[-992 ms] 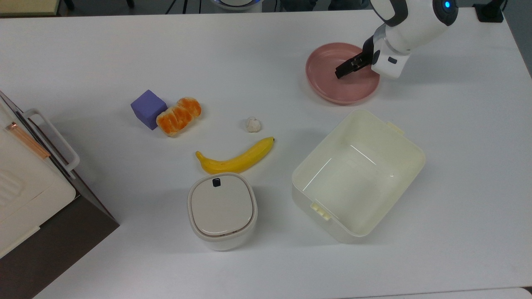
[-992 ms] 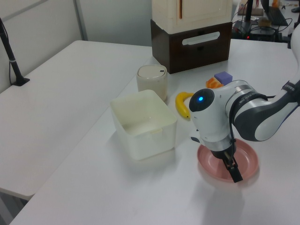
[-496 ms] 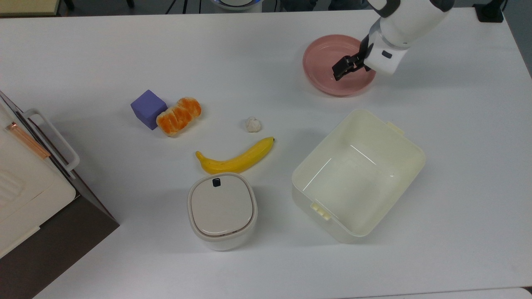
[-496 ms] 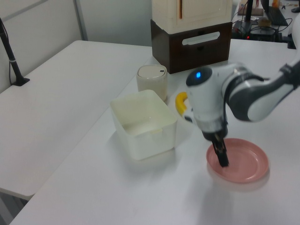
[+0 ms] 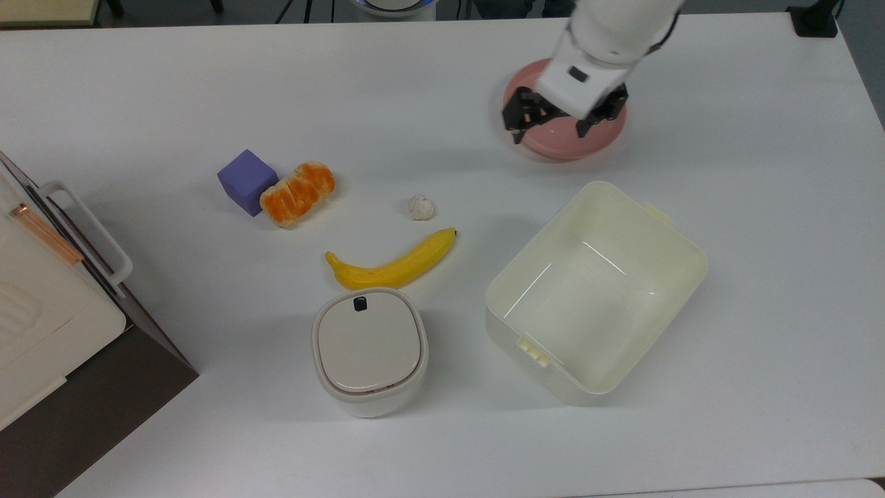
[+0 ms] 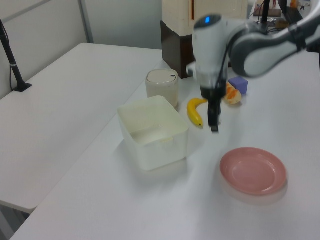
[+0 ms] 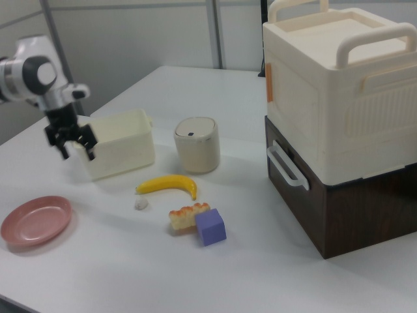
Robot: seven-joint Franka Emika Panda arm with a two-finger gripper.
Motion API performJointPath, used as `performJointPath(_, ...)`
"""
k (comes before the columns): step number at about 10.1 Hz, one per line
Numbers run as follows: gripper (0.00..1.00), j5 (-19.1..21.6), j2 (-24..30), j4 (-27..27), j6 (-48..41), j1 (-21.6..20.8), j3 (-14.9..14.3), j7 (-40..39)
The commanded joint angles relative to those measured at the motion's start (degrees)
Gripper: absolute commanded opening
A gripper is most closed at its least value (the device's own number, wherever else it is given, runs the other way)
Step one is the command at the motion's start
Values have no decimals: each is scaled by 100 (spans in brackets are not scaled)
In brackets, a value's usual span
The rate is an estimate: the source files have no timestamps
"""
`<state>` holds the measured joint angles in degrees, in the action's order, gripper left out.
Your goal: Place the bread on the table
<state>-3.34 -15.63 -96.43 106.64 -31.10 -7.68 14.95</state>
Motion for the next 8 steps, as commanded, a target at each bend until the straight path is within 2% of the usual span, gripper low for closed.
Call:
performJointPath(1, 100, -70, 700, -26, 94, 893, 21, 70)
performJointPath(2, 100, -61, 780, 70, 16, 1296, 30, -52)
performJointPath(4, 100, -44, 859, 89, -229, 1588, 30, -211)
performJointPath(6, 100, 53, 1043, 115, -730, 1826, 21, -710)
performJointPath(8, 100, 246, 1079, 378, -1055, 2002, 12, -940)
